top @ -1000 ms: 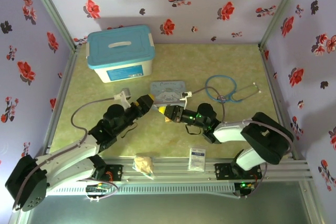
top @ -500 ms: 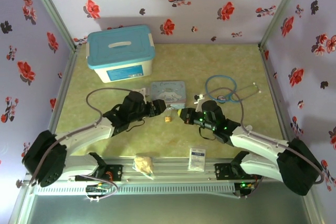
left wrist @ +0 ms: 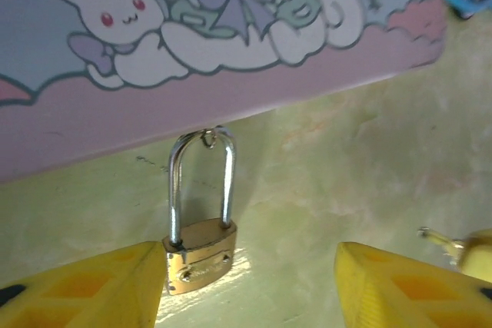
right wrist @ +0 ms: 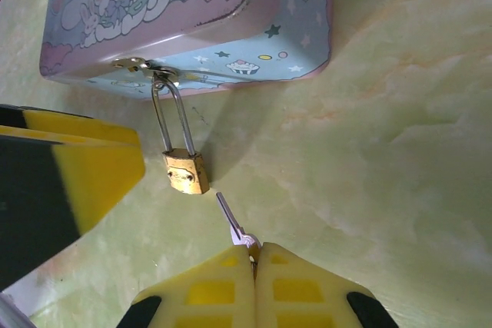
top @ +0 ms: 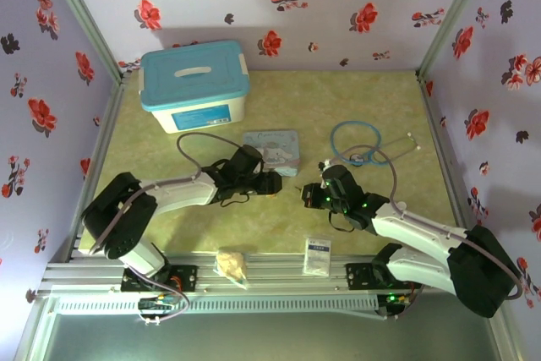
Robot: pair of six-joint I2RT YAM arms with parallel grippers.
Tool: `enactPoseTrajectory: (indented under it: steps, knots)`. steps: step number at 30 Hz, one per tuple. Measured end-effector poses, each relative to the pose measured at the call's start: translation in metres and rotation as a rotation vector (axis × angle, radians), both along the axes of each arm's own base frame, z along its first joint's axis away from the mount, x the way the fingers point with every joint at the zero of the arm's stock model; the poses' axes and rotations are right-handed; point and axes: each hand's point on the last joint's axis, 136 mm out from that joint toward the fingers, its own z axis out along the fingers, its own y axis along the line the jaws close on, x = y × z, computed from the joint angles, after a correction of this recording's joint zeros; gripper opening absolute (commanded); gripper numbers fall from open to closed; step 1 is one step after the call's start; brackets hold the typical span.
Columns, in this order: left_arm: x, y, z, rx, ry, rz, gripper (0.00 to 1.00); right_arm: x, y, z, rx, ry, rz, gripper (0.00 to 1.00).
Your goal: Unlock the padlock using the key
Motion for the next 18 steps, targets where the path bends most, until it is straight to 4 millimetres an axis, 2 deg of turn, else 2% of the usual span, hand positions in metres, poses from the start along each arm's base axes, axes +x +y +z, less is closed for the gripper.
enactPoseTrajectory:
  steps: [5,8,18]
  knots:
    - [-0.003,-0.005,-0.009,0.079,-0.024,-0.028,0.57,0.0,0.0,0.0,-0.002,0.001,-0.001,0.0]
    - [-0.005,-0.006,-0.02,0.111,-0.019,-0.041,0.48,0.0,0.0,-0.001,-0.003,0.001,0.0,0.0]
    - [-0.007,-0.003,-0.039,0.154,0.002,-0.061,0.46,-0.001,-0.001,-0.004,-0.014,0.007,0.004,0.0]
